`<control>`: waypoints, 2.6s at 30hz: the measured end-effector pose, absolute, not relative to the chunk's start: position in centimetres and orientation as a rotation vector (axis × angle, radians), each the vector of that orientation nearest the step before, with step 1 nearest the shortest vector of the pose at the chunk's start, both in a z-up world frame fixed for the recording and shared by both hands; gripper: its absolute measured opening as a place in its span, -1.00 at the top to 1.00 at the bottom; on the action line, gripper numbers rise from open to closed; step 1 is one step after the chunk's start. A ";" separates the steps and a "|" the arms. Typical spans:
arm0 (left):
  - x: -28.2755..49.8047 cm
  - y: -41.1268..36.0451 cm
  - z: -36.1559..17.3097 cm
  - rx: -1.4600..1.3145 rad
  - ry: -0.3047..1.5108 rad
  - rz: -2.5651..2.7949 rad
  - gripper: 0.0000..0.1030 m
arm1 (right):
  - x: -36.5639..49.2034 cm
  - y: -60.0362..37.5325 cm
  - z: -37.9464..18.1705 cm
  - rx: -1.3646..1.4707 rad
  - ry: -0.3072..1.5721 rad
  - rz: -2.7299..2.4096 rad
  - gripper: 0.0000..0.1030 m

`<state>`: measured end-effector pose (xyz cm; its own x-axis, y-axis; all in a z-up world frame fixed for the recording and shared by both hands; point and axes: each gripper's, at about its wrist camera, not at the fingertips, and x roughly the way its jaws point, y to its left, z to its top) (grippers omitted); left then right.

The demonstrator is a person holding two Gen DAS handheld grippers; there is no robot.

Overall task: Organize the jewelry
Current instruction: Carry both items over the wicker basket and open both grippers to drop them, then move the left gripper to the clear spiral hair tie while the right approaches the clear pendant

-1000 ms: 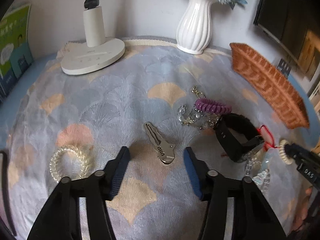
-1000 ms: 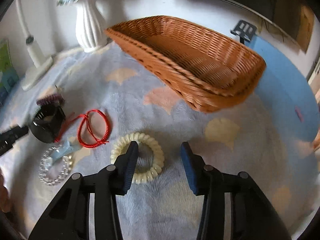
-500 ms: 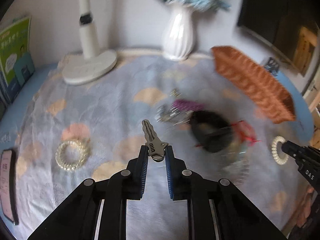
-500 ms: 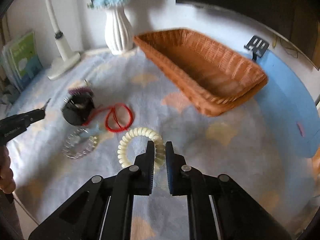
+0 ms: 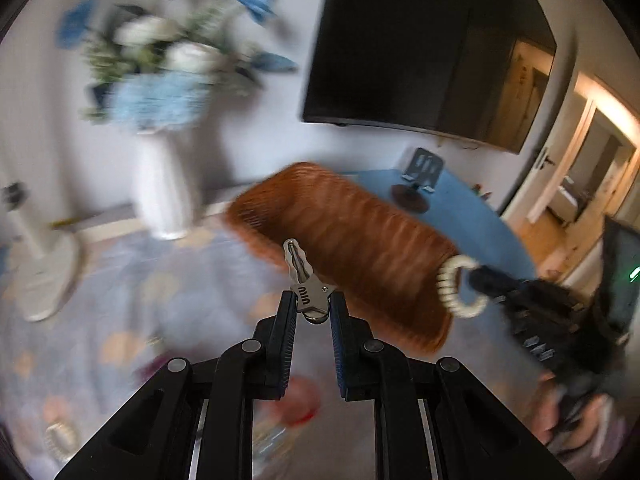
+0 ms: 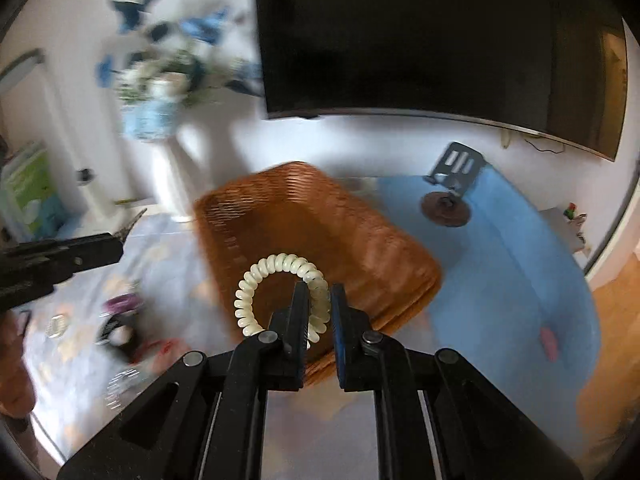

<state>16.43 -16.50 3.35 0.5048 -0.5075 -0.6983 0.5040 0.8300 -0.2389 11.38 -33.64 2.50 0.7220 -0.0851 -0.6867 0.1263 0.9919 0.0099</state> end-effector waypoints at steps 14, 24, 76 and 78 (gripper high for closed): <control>25.6 -27.5 -4.3 -0.009 1.078 -0.607 0.66 | 18.1 -37.0 -3.2 0.087 0.998 -0.017 0.74; 23.3 -25.4 -2.3 0.038 1.003 -0.571 0.29 | 16.1 -35.7 -1.2 0.055 0.973 -0.050 0.67; 13.1 14.1 -10.5 -0.106 0.938 -0.081 -0.19 | 10.6 -18.4 -9.8 0.474 1.064 0.205 0.24; 13.2 14.0 -10.5 -0.101 0.937 -0.081 -0.19 | 11.3 -18.2 -9.9 0.485 1.062 0.204 0.24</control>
